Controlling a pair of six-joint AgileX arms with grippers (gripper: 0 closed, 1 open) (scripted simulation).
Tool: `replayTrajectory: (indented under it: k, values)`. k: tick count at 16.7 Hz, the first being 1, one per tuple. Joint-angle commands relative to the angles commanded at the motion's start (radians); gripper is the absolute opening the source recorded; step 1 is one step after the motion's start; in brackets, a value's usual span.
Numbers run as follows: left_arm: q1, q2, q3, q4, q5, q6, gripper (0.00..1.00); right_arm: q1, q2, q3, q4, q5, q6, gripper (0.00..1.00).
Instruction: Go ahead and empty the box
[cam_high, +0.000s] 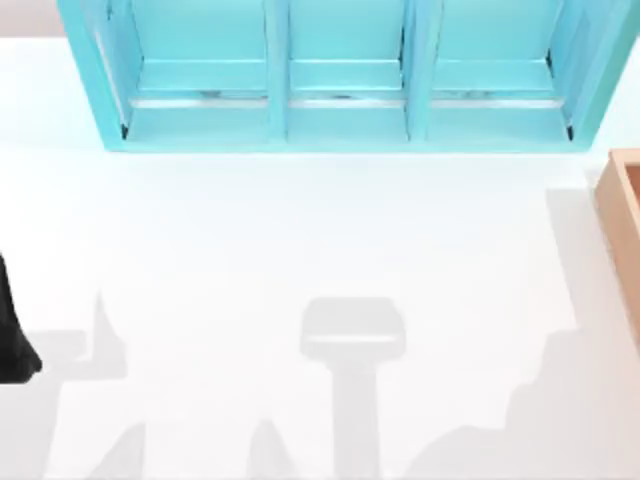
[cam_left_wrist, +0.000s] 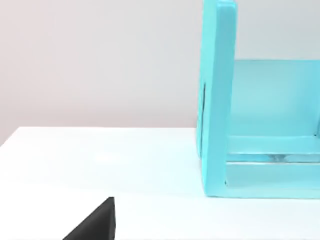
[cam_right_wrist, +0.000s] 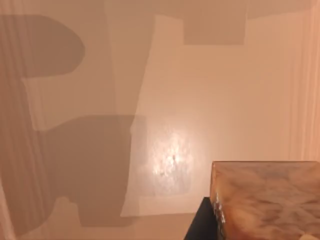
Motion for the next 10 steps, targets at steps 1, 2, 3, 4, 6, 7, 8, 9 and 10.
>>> replayTrajectory:
  k: [1,2,3,4,6,7,8,9,10]
  values:
    - [0.0,0.0,0.0,0.0,0.0,0.0,1.0,0.008,-0.009,0.032,-0.038,0.003,0.001,0.0]
    - [0.0,0.0,0.0,0.0,0.0,0.0,1.0,0.02,-0.014,0.06,-0.074,0.007,0.002,0.0]
    - [0.0,0.0,0.0,0.0,0.0,0.0,1.0,0.036,-0.016,0.084,-0.11,0.012,0.004,0.0]
    - [0.0,0.0,0.0,0.0,0.0,0.0,1.0,0.053,-0.015,0.103,-0.144,0.017,0.006,0.0]
    - [0.0,0.0,0.0,0.0,0.0,0.0,1.0,0.083,-0.01,0.127,-0.189,0.025,0.008,0.0]
    - [0.0,0.0,0.0,0.0,0.0,0.0,1.0,0.088,-0.01,0.131,-0.196,0.026,0.009,0.0]
    - [0.0,0.0,0.0,0.0,0.0,0.0,1.0,0.088,-0.01,0.131,-0.196,0.026,0.009,0.0]
    - [0.0,0.0,0.0,0.0,0.0,0.0,1.0,0.088,-0.01,0.131,-0.196,0.026,0.009,0.0]
    - [0.0,0.0,0.0,0.0,0.0,0.0,1.0,0.088,-0.01,0.131,-0.196,0.026,0.009,0.0]
